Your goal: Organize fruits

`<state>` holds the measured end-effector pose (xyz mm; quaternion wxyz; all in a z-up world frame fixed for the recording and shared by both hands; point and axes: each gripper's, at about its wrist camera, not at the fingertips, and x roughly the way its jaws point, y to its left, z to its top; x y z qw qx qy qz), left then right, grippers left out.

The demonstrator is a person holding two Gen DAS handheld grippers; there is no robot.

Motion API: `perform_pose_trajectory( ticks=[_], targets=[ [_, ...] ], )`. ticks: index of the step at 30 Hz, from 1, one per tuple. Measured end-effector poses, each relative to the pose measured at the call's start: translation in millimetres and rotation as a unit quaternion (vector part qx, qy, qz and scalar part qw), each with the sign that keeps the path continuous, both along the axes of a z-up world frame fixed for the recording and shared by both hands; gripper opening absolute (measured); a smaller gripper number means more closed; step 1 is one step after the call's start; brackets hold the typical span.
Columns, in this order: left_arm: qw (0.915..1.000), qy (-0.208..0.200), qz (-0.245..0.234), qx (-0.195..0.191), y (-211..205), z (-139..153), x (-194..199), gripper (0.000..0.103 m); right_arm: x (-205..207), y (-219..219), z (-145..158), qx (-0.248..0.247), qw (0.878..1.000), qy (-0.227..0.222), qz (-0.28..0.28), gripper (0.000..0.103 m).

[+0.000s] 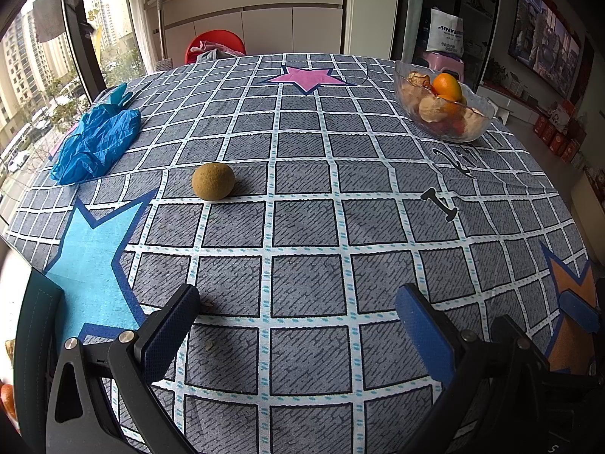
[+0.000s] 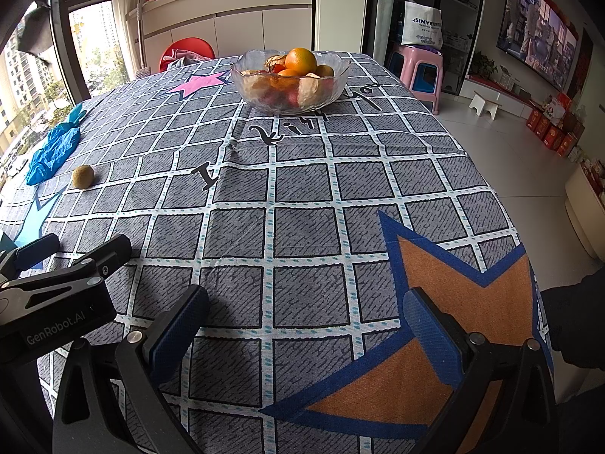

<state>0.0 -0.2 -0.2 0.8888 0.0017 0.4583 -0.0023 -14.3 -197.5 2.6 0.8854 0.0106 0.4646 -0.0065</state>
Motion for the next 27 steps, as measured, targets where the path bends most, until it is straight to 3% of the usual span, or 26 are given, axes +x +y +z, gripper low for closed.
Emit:
perform_pose_trajectory(
  ticks=[27],
  targets=[
    [1.0, 0.0, 0.0, 0.0, -0.4, 1.2, 0.6, 0.103, 0.2, 0.1, -0.1, 0.0, 1.0, 0.0, 0.0, 0.103]
  ],
)
